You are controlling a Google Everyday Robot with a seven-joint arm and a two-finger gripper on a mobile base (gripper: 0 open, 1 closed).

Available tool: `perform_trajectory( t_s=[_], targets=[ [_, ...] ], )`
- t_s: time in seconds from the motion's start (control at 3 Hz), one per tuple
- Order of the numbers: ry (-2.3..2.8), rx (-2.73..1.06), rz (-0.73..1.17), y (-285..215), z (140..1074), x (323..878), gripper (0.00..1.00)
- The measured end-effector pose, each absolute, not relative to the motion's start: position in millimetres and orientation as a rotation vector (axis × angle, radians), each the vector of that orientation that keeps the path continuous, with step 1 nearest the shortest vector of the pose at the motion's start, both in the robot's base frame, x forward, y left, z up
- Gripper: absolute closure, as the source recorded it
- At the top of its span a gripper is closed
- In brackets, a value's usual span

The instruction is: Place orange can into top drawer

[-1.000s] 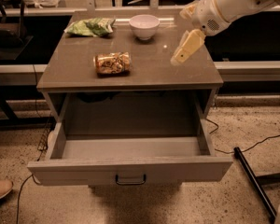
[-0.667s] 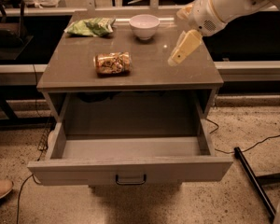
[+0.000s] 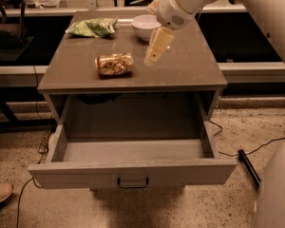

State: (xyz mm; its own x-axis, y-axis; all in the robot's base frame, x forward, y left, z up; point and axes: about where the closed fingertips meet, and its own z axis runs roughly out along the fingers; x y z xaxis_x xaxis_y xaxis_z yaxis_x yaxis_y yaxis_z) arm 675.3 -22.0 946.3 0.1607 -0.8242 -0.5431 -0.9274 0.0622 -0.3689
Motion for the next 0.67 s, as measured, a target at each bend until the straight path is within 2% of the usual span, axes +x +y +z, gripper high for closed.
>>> perform_trajectory(
  t_s=[0.67],
  targets=[
    [1.679,-1.891,0.278,30,909,692,0.00]
  ],
)
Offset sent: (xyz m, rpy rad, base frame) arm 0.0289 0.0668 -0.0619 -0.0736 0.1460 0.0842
